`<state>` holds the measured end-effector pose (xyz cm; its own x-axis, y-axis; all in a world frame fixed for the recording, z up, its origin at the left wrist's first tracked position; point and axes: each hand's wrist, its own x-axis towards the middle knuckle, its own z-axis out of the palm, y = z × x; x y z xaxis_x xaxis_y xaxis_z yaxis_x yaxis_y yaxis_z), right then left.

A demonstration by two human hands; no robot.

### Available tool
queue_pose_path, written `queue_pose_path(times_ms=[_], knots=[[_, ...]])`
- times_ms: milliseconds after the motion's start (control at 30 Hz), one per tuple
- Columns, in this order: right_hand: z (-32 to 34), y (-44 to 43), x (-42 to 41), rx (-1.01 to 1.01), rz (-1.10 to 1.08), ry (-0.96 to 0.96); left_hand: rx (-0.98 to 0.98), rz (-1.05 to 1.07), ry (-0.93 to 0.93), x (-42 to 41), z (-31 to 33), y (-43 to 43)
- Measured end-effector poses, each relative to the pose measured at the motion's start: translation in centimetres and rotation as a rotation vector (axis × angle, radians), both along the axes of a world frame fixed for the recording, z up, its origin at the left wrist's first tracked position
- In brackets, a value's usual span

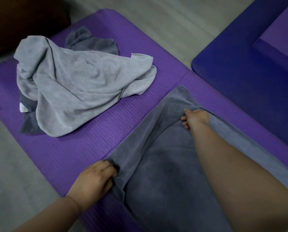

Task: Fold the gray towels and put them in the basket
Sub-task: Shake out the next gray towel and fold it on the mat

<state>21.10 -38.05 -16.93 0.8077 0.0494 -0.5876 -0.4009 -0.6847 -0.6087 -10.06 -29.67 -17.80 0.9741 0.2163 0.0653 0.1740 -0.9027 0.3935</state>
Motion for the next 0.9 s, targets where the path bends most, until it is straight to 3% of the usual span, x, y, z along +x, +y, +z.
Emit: queue_pose_path(times_ms=[200,300,367,467,567,633,767,900], knots=[[1.1,0.5,1.3,-0.057,0.025,0.004,0.008,-0.024,0.077,-0.5,0.0,0.2],[1.9,0.0,2.9,-0.183,0.091,-0.169,0.031,-0.039,0.153,-0.7,-0.2,-0.1],[1.6,-0.5,4.0,-0.110,0.098,-0.205,0.042,-0.031,0.197,-0.7,-0.3,0.0],[1.2,-1.1,3.4,-0.052,0.027,-0.126,0.070,0.010,0.168,-1.0,-0.2,0.2],[1.4,-1.5,1.4,-0.102,0.074,-0.233,0.046,0.191,0.125,-1.6,-0.1,0.2],[2.1,-1.6,-0.5,-0.175,0.196,-0.383,-0.023,0.401,0.201,-2.0,-0.1,0.1],[2.2,-0.5,-4.6,-0.364,0.681,-0.609,-0.206,0.648,0.470,-1.1,1.5,0.3],[0.9,1.0,-7.2,-0.523,1.035,-0.415,-0.161,0.561,0.526,-0.6,2.0,0.0]])
